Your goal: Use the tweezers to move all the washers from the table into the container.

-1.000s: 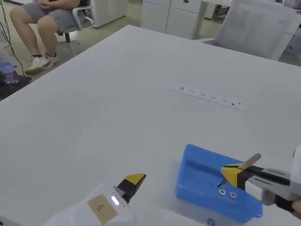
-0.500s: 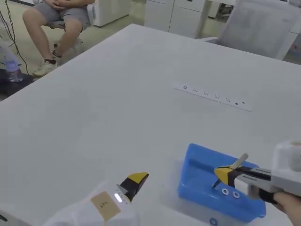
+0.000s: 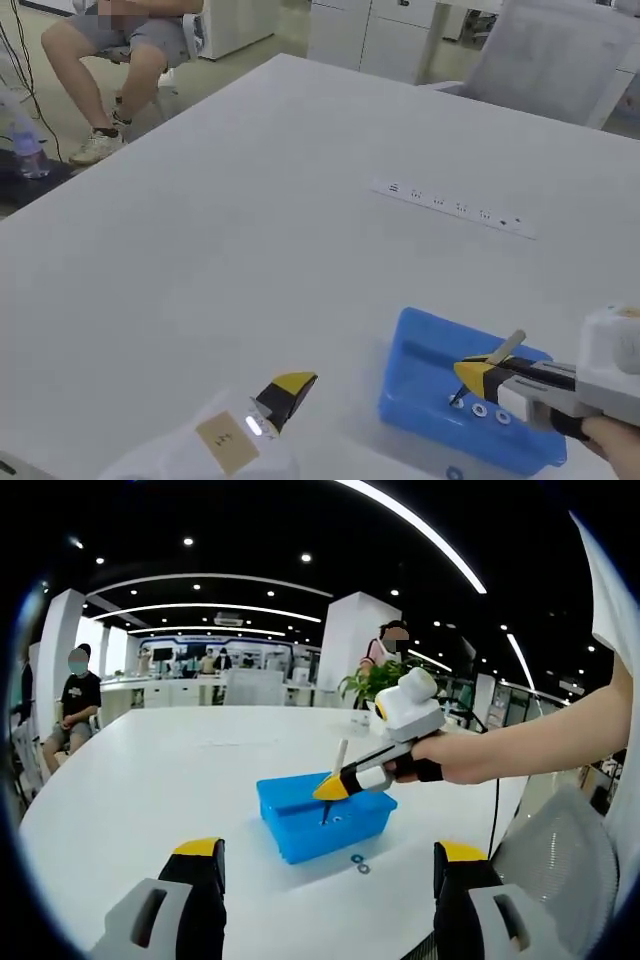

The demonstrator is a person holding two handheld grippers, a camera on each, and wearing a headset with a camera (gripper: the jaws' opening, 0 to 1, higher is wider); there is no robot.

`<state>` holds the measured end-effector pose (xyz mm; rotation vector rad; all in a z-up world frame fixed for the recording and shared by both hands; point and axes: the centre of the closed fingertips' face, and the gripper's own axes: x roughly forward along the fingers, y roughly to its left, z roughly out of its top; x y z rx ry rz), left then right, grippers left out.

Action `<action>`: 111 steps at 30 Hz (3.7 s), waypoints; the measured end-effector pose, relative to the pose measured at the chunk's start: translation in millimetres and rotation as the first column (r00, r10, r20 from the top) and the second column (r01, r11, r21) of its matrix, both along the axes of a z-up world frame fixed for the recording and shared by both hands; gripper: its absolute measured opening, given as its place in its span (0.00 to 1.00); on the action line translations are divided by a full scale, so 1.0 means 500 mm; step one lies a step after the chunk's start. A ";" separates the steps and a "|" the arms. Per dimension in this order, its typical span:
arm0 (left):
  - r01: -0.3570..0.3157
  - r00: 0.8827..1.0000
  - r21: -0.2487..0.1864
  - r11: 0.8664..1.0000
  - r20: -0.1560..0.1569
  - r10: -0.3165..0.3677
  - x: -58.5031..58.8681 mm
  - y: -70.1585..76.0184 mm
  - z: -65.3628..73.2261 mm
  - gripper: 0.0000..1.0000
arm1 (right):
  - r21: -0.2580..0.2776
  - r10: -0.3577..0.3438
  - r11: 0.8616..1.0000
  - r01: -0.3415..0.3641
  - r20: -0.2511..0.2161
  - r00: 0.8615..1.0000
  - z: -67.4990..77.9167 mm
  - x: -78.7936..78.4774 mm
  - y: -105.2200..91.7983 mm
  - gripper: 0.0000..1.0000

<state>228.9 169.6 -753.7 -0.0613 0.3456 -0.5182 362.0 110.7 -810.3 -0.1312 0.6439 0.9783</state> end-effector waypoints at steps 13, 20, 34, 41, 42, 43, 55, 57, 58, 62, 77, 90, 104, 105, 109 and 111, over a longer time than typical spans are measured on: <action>0.000 1.000 0.004 1.000 -0.003 0.000 -0.001 -0.001 -0.001 0.87 | 0.068 -0.005 0.998 0.000 0.071 0.997 0.092 -0.046 -0.016 0.04; 0.004 1.000 0.005 1.000 -0.005 -0.004 -0.001 -0.002 -0.002 0.87 | 0.095 0.024 0.995 -0.030 0.066 0.998 0.114 -0.097 -0.012 0.04; 0.007 1.000 0.008 1.000 -0.006 -0.007 -0.001 -0.003 -0.004 0.86 | 0.075 0.079 0.994 -0.076 -0.038 0.996 0.029 -0.156 -0.008 0.04; 0.006 1.000 0.007 1.000 -0.009 -0.006 -0.001 -0.002 -0.005 0.86 | 0.059 0.095 0.994 -0.091 -0.073 0.993 -0.010 -0.172 -0.011 0.04; 0.007 1.000 0.007 1.000 -0.009 -0.007 -0.002 -0.002 -0.005 0.86 | 0.055 0.095 0.994 -0.091 -0.076 0.993 -0.014 -0.172 -0.012 0.04; 0.008 1.000 0.008 1.000 -0.010 -0.008 -0.002 -0.003 -0.006 0.86 | 0.052 0.094 0.995 -0.090 -0.078 0.992 -0.016 -0.172 -0.013 0.04; 0.010 1.000 0.012 1.000 -0.013 -0.010 -0.003 -0.004 -0.005 0.85 | 0.048 0.075 0.996 -0.072 -0.063 0.995 -0.026 -0.170 -0.016 0.04; 0.009 1.000 0.011 1.000 -0.012 -0.009 -0.003 -0.003 -0.005 0.85 | 0.048 0.075 0.996 -0.072 -0.052 0.996 -0.026 -0.169 -0.016 0.04; 0.010 1.000 0.010 1.000 -0.013 -0.010 -0.003 -0.003 -0.005 0.85 | 0.049 0.078 0.996 -0.076 -0.050 0.996 -0.026 -0.171 -0.015 0.04; 0.012 1.000 0.014 1.000 -0.013 -0.012 -0.004 -0.004 -0.005 0.85 | 0.017 0.127 0.992 -0.127 -0.004 0.992 -0.024 -0.186 -0.009 0.04; 0.013 1.000 0.012 1.000 -0.014 -0.013 -0.004 -0.004 -0.006 0.84 | -0.002 0.133 0.991 -0.134 0.074 0.988 -0.026 -0.199 -0.007 0.03; 0.018 1.000 0.011 1.000 -0.017 -0.018 -0.005 -0.006 -0.008 0.83 | 0.113 0.001 0.994 0.004 -0.044 0.999 -0.014 -0.196 -0.018 0.03; 0.018 1.000 0.013 1.000 -0.017 -0.018 -0.005 -0.005 -0.007 0.83 | 0.216 -0.026 0.976 0.031 -0.024 0.999 0.091 -0.159 -0.023 0.03; 0.018 1.000 0.013 1.000 -0.017 -0.018 -0.005 -0.006 -0.007 0.83 | 0.218 -0.028 0.976 0.031 -0.017 0.999 0.097 -0.154 -0.023 0.03; 0.015 1.000 0.015 1.000 -0.018 -0.015 -0.005 -0.004 -0.008 0.83 | 0.240 -0.025 0.970 0.021 0.016 1.000 0.125 -0.140 -0.014 0.03; 0.015 1.000 0.014 1.000 -0.018 -0.014 -0.004 -0.004 -0.008 0.83 | 0.237 -0.028 0.971 0.020 0.028 0.999 0.131 -0.130 -0.008 0.03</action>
